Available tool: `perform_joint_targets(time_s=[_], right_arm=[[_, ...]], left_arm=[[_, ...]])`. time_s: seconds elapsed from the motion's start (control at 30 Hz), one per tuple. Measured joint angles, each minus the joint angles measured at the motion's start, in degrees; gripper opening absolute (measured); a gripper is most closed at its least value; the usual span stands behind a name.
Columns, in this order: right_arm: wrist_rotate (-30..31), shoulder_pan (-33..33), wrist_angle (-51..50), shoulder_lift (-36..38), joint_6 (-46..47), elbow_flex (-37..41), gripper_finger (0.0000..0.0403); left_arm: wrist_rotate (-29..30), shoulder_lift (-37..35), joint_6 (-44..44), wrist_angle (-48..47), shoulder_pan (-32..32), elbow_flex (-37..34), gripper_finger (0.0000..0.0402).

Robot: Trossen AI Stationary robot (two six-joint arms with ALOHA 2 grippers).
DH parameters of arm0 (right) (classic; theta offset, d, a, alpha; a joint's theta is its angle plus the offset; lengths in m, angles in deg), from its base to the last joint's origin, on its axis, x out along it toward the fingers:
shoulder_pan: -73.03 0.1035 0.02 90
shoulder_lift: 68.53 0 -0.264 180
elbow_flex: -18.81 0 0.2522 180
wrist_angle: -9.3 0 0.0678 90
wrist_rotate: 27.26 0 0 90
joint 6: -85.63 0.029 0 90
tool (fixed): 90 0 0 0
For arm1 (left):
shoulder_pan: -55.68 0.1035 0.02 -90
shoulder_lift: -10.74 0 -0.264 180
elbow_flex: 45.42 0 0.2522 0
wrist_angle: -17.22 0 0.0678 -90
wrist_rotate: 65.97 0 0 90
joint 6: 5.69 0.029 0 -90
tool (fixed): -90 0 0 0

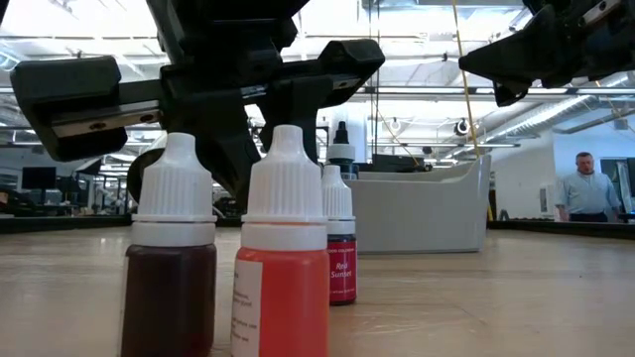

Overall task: Pick & Place food coloring
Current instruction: Put the small purple food coloring bottle into the bin

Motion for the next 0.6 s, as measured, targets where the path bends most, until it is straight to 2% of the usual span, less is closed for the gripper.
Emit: perform_joint_targets(time_s=[0.17,0.37,0.6], right_arm=[[0.0,0.0,0.0,0.0,0.0,0.0,0.0004],[0.0,0.0,0.0,0.0,-0.1,0.0,0.0004],[0.0,0.0,-0.1,0.0,-0.1,0.0,0.0004]], left_arm=[[0.6,0.0,1.7,0.0,0.0,0.0,0.0064],[3.9,-0.3,3.2,-0.3,-0.1,0.1,0.0076],[5.5,-3.1,4.4,-1.0,-0.7,0.6,0.0070]])
